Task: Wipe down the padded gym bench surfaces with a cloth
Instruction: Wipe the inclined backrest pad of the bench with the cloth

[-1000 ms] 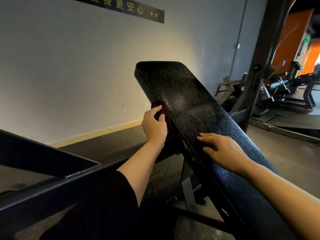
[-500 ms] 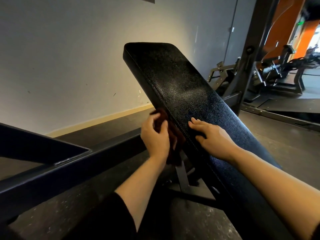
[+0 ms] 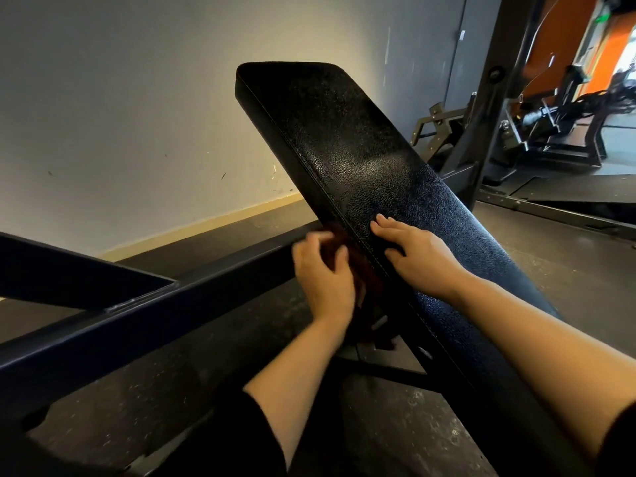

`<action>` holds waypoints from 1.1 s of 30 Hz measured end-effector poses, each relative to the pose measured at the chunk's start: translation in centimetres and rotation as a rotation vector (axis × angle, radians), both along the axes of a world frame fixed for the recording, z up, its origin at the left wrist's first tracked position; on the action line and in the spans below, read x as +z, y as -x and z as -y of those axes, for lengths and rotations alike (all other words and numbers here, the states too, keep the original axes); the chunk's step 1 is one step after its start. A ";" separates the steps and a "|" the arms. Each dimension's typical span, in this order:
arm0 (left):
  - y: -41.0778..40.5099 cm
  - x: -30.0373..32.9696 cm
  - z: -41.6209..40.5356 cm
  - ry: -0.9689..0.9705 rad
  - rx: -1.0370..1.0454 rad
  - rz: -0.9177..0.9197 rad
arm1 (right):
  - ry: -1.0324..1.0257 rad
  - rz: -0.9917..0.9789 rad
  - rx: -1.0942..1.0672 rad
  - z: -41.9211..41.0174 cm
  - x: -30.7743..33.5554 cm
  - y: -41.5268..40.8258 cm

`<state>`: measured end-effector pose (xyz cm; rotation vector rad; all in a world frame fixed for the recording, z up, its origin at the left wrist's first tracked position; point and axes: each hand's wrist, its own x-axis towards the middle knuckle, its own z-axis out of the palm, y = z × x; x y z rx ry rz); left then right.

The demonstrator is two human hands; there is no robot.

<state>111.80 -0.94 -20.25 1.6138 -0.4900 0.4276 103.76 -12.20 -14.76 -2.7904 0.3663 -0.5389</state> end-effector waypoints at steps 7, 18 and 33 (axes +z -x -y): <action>-0.4 0.9 1.4 0.039 0.057 -0.032 | -0.044 0.058 -0.012 -0.1 -0.5 -0.3; -1.5 3.2 0.8 0.063 0.041 -0.048 | -0.054 0.048 -0.002 0.2 -0.7 -0.3; 0.2 2.5 1.3 0.128 0.040 -0.102 | -0.087 0.067 0.007 0.3 -1.1 -0.3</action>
